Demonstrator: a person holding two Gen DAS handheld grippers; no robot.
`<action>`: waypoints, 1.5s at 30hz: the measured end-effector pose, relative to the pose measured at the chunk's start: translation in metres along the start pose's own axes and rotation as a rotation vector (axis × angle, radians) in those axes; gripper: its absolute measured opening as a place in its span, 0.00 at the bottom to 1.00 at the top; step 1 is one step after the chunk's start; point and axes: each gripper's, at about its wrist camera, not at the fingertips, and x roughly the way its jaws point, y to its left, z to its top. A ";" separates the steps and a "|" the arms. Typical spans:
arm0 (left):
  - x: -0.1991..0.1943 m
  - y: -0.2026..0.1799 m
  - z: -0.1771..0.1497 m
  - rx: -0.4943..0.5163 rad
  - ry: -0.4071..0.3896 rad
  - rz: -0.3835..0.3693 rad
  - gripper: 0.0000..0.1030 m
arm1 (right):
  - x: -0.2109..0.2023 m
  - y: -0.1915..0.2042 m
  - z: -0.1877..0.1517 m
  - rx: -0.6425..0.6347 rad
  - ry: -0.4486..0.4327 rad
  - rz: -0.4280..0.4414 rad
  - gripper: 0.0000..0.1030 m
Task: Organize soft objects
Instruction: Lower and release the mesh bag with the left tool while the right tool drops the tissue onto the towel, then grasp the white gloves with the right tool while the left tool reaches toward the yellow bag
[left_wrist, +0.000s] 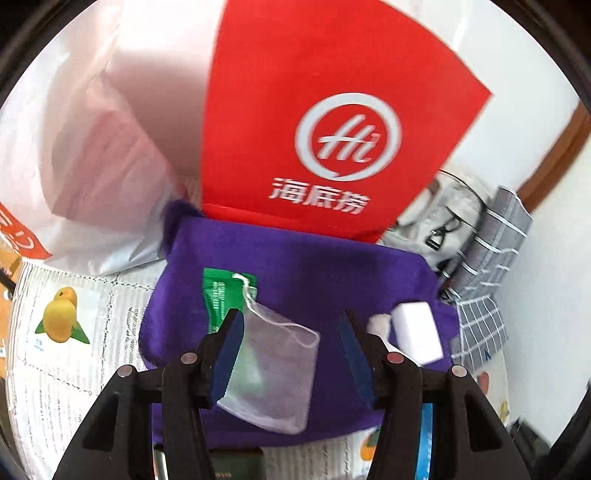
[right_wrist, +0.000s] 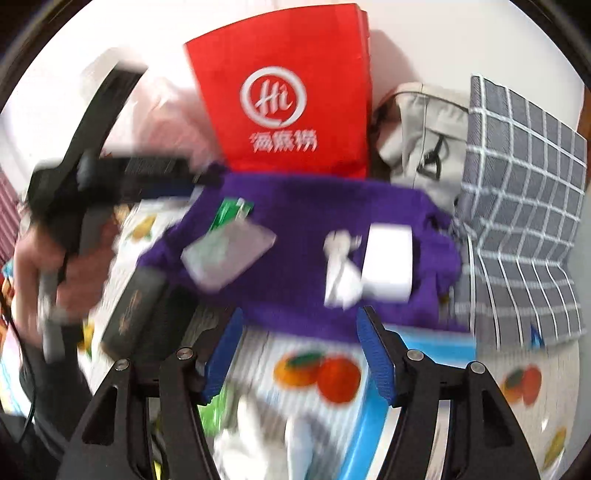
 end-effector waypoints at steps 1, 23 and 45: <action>-0.004 -0.004 0.000 0.013 0.000 0.006 0.50 | -0.005 0.003 -0.010 0.001 0.010 0.004 0.62; -0.111 0.023 -0.162 -0.019 0.025 0.083 0.51 | 0.031 0.052 -0.121 -0.140 0.119 -0.105 0.34; -0.090 0.019 -0.309 -0.041 0.195 0.089 0.51 | -0.080 -0.011 -0.210 0.149 -0.047 -0.049 0.17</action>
